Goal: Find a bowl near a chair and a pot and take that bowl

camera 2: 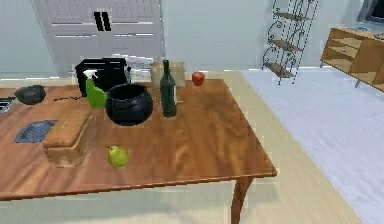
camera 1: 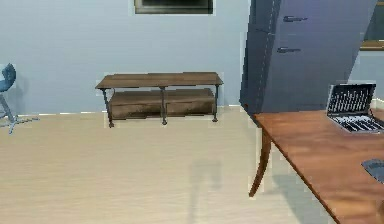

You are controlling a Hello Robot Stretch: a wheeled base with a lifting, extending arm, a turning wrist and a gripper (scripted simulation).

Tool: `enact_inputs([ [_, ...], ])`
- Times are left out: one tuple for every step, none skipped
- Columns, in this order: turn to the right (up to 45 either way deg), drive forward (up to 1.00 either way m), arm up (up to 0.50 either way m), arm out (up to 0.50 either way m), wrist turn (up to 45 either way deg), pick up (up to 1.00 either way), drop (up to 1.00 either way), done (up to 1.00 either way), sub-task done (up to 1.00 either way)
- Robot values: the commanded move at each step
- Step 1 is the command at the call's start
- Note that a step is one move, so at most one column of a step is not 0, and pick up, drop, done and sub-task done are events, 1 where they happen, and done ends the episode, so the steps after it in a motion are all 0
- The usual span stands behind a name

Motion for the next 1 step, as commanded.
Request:
enact_inputs([
  [45.0, 0.0, 0.0, 0.0, 0.0, 0.0, 0.0, 0.0, 0.0],
])
